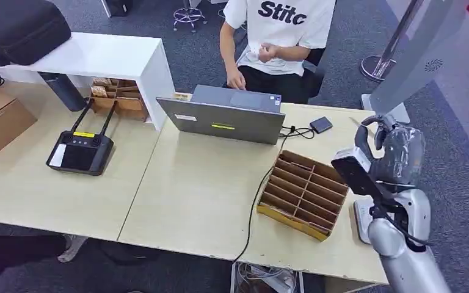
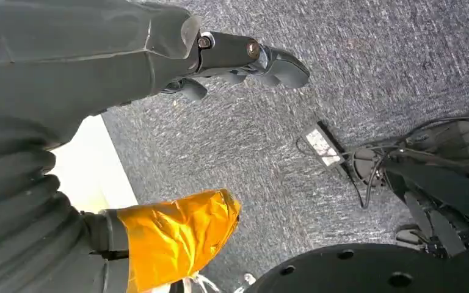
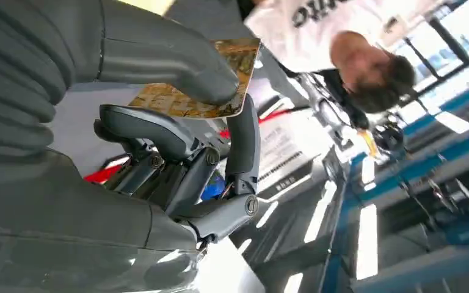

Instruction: Pass the card to the sensor for recognition and then transmit it.

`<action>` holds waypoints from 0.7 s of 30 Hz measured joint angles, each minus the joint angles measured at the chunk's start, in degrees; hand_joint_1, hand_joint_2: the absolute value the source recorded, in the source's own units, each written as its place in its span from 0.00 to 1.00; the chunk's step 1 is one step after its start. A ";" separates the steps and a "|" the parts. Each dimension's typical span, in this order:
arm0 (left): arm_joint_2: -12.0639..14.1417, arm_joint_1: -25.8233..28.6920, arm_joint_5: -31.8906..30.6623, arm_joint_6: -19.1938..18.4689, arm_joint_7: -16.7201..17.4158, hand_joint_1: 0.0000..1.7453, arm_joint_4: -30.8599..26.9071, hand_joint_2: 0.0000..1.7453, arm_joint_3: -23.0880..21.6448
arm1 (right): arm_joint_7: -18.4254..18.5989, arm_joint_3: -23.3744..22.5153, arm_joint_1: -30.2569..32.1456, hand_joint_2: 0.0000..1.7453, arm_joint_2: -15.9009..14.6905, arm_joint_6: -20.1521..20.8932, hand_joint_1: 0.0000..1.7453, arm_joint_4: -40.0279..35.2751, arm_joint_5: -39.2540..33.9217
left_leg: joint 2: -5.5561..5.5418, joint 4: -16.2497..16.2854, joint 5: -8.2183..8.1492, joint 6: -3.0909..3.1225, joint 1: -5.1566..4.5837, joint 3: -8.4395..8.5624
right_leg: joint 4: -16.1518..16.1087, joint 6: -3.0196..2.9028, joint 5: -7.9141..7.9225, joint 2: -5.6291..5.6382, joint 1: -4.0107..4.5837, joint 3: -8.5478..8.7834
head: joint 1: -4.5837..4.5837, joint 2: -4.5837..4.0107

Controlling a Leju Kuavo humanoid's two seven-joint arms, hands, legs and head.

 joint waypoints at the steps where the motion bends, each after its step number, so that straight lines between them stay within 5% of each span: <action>1: 0.00 -0.02 -0.02 0.00 0.00 0.00 0.00 1.00 0.00 | 0.00 0.00 -0.07 1.00 0.00 0.46 1.00 -0.74 -0.59 | 0.00 0.00 0.00 0.00 0.00 -0.01 | 0.00 0.00 0.00 0.00 0.00 0.00 | 0.00 0.00; 8: 0.24 -1.00 -0.24 -0.15 1.05 0.00 0.00 1.00 -0.26 | 2.97 2.03 -9.88 1.00 0.13 11.55 1.00 4.47 -2.45 | 0.01 0.00 0.15 0.02 0.00 -0.05 | 0.03 -0.02 0.18 0.00 -0.01 0.00 | 0.02 0.00; 21: 0.33 -3.86 -0.26 -0.76 3.39 0.00 0.00 1.00 -2.86 | 11.15 10.54 -31.74 1.00 4.37 20.13 1.00 28.56 4.88 | -0.01 0.00 0.41 -0.09 0.01 -0.08 | 0.06 -0.07 0.39 0.00 0.00 -0.06 | 0.00 0.00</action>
